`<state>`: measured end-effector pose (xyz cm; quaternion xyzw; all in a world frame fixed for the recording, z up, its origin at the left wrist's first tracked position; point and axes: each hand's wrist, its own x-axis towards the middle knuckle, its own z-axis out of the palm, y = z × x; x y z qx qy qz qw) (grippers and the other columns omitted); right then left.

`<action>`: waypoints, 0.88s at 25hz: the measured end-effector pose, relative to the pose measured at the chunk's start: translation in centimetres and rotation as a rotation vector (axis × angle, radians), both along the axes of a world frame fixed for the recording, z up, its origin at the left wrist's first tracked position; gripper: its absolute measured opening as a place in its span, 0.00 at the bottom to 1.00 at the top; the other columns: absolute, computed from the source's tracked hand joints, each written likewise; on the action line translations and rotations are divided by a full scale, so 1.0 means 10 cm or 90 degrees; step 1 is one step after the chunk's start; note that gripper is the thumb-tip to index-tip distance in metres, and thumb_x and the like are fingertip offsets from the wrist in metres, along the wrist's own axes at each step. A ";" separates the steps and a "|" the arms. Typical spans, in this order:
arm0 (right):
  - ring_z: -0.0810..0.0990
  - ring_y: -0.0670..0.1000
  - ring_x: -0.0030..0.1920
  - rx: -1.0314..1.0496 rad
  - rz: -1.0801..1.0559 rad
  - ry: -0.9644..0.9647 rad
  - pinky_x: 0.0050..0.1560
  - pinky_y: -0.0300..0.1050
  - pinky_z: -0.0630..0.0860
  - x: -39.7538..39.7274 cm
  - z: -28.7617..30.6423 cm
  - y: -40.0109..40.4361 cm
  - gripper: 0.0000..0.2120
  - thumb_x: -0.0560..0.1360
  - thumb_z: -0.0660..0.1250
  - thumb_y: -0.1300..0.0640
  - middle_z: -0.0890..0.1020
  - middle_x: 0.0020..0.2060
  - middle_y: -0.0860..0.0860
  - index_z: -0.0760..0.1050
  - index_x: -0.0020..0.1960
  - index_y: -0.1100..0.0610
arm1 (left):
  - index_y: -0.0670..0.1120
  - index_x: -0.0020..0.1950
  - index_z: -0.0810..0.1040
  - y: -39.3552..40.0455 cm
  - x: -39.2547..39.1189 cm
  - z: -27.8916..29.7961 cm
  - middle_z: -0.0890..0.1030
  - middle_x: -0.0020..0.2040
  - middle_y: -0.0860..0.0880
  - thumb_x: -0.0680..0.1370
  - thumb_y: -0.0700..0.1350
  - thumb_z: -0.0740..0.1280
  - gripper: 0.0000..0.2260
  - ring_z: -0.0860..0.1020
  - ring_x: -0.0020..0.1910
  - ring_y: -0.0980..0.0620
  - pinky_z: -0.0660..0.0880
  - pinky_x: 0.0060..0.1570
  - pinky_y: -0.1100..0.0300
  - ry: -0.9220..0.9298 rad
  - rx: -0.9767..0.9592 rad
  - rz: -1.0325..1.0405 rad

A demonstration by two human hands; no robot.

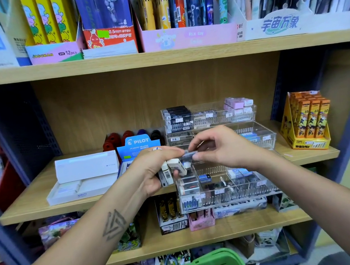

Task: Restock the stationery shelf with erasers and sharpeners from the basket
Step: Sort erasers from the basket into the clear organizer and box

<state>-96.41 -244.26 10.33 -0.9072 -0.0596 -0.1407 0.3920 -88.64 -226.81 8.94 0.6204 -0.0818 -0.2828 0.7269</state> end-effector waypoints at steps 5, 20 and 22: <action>0.85 0.55 0.41 0.219 -0.027 -0.001 0.46 0.44 0.82 0.05 0.00 -0.08 0.10 0.77 0.69 0.67 0.86 0.40 0.55 0.81 0.56 0.59 | 0.38 0.55 0.81 0.07 0.10 0.06 0.83 0.46 0.36 0.75 0.36 0.72 0.10 0.81 0.29 0.47 0.74 0.22 0.64 0.051 -0.042 -0.038; 0.81 0.48 0.46 -0.111 -0.331 -0.077 0.50 0.41 0.76 0.64 0.59 -0.92 0.17 0.72 0.77 0.57 0.84 0.46 0.49 0.82 0.60 0.56 | 0.40 0.49 0.79 -0.48 0.66 0.77 0.79 0.45 0.40 0.80 0.32 0.60 0.09 0.77 0.34 0.47 0.73 0.21 0.65 -0.010 -0.032 -0.021; 0.82 0.50 0.49 -0.166 -0.368 -0.023 0.54 0.43 0.78 0.85 0.60 -1.06 0.16 0.72 0.77 0.58 0.85 0.50 0.52 0.83 0.59 0.56 | 0.40 0.48 0.78 -0.64 0.76 0.84 0.77 0.43 0.41 0.80 0.32 0.59 0.10 0.75 0.35 0.48 0.74 0.21 0.66 -0.015 -0.036 -0.021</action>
